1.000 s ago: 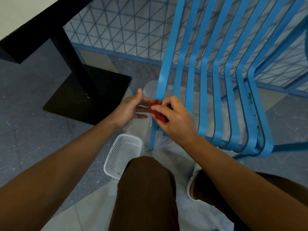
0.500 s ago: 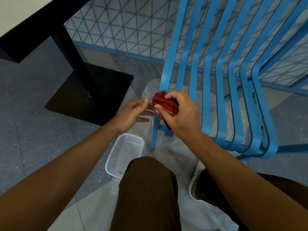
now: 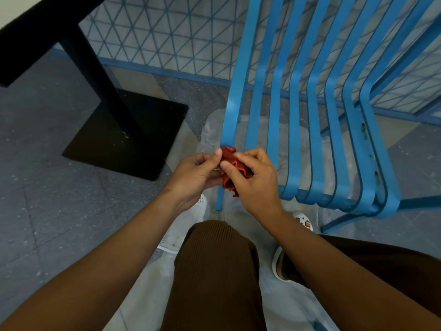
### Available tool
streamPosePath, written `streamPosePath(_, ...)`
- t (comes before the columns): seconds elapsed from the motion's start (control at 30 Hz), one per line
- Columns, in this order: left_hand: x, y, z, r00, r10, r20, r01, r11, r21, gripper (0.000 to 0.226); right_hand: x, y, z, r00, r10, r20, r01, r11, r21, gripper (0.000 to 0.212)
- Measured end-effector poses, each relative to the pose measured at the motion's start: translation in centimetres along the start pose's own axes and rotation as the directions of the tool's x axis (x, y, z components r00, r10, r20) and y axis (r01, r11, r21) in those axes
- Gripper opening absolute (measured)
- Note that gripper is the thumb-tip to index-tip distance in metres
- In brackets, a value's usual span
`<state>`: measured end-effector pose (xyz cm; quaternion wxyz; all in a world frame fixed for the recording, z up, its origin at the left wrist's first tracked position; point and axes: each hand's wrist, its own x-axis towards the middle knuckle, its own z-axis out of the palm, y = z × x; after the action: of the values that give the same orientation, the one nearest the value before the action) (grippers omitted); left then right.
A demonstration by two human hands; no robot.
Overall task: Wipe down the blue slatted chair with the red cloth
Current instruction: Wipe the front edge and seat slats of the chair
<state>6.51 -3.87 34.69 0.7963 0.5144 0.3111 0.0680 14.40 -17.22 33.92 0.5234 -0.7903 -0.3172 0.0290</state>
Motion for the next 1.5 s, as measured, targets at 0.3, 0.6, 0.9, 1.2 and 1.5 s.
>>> streamPosePath(0.3, -0.2, -1.1, -0.2, 0.973, 0.198, -0.119, -0.166, 0.958, 0.235, 0.035, -0.3, 0.7, -0.8, 0.952, 0.053, 0.302, -0.052, 0.999, -0.012, 0.023)
streamPosePath(0.6, 0.9, -0.4, -0.6, 0.859, 0.51, -0.038, -0.404, 0.722, 0.562, 0.021, 6.0, -1.7, -4.3, 0.958, 0.147, 0.246, -0.186, 0.972, 0.141, 0.018)
streamPosePath(0.9, 4.5, -4.1, -2.9, 0.898, 0.438, 0.025, -0.356, 0.693, 0.627, 0.026, 8.6, -3.2, -4.2, 0.908, 0.097, 0.408, -0.083, 0.995, -0.051, 0.025)
streamPosePath(1.2, 5.7, -3.6, -3.8, 0.882, 0.467, 0.055, -0.406, 0.696, 0.593, 0.03, 9.0, -3.2, -3.7, 0.895, 0.13, 0.427, -0.084, 0.989, -0.126, 0.033)
streamPosePath(1.5, 7.0, -5.4, -4.2, 0.897, 0.436, 0.078, -0.387, 0.687, 0.615, 0.029, 9.1, -2.7, -3.4, 0.889, 0.121, 0.443, -0.059, 0.986, -0.153, 0.043)
